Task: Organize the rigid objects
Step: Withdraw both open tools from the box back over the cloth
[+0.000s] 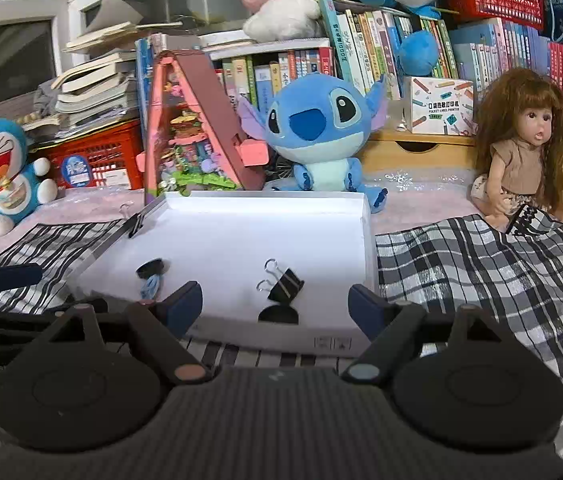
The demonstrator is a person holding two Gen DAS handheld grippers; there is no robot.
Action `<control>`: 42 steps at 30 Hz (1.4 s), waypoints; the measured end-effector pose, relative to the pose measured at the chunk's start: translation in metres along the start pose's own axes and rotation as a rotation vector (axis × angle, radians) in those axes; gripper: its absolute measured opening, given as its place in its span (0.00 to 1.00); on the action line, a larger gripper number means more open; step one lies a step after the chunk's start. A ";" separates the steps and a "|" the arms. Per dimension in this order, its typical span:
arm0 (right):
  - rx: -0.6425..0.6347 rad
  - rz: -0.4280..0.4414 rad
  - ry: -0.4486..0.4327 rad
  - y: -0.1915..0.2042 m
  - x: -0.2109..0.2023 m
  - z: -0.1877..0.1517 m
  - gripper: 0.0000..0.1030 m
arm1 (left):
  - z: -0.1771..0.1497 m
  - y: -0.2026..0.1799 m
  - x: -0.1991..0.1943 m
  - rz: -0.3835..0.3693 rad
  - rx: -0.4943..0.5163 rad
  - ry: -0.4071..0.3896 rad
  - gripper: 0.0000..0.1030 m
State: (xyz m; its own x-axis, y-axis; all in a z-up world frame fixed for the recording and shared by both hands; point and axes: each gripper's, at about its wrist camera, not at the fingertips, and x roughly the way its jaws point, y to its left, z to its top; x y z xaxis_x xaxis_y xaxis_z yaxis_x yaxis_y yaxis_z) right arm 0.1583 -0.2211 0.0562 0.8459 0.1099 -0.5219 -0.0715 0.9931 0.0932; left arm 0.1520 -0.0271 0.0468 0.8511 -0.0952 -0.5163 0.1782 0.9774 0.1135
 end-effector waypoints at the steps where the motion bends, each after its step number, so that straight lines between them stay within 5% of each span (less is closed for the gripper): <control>1: -0.003 0.003 -0.004 0.001 -0.004 -0.003 0.86 | -0.003 0.000 -0.003 -0.005 -0.004 0.003 0.79; 20: -0.145 0.006 -0.082 0.029 -0.069 -0.077 0.97 | -0.068 -0.007 -0.066 -0.070 -0.071 -0.020 0.87; 42: -0.206 -0.026 -0.112 0.031 -0.101 -0.127 1.00 | -0.111 -0.012 -0.102 -0.029 -0.036 -0.067 0.90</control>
State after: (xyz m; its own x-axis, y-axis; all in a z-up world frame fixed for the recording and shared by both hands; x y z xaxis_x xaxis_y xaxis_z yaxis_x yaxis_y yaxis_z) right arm 0.0033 -0.1961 0.0047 0.9014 0.0903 -0.4236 -0.1456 0.9843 -0.1000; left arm 0.0082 -0.0087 0.0040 0.8770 -0.1346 -0.4612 0.1864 0.9801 0.0684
